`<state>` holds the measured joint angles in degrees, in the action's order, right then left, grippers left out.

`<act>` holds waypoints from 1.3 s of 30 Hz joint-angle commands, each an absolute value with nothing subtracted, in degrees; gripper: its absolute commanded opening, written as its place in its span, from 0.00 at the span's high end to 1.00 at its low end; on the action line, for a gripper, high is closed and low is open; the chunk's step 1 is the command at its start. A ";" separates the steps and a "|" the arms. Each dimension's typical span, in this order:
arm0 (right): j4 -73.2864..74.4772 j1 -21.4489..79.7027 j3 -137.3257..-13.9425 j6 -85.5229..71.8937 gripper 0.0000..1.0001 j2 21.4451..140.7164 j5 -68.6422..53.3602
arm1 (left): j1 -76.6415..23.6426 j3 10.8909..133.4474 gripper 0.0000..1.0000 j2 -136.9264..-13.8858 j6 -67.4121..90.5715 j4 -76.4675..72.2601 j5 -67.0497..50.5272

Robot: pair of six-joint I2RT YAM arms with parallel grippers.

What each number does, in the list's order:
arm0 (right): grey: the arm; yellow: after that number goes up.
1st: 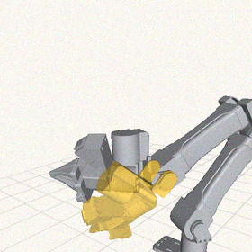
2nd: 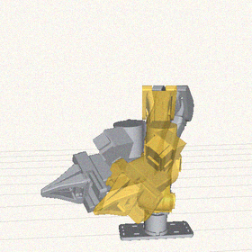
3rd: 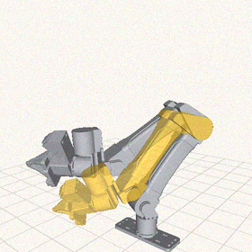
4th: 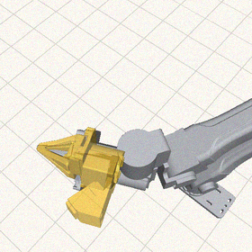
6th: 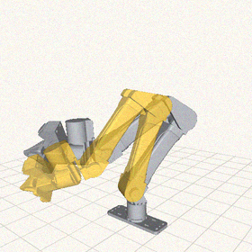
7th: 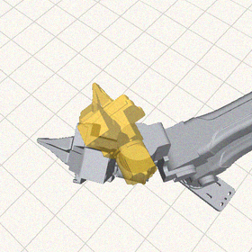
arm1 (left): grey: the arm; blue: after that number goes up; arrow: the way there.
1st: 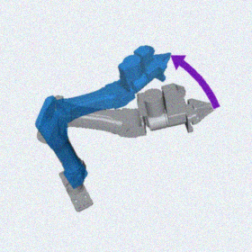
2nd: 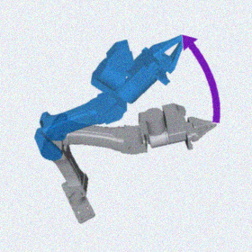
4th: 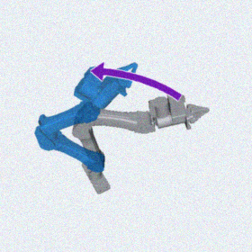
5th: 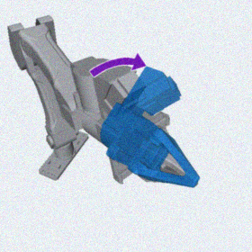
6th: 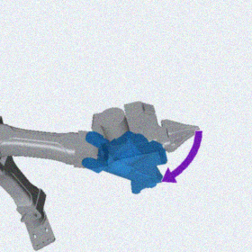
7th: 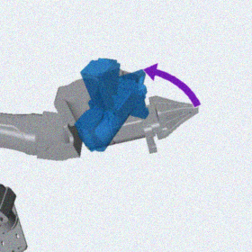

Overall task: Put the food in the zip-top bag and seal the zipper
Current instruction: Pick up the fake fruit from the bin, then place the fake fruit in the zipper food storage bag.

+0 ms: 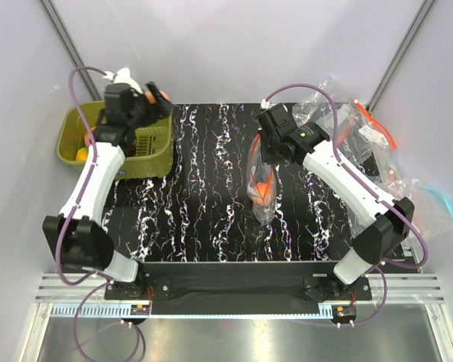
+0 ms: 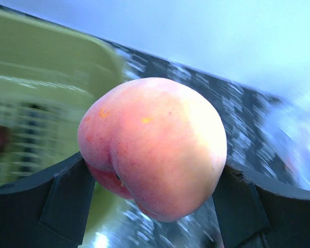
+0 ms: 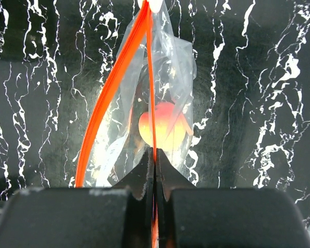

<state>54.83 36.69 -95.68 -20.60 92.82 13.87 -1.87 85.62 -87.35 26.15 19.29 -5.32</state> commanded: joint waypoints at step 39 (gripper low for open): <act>59.15 36.39 -102.83 -20.21 1.00 90.53 16.00 | -44.21 73.39 0.48 -77.52 54.67 13.71 -12.47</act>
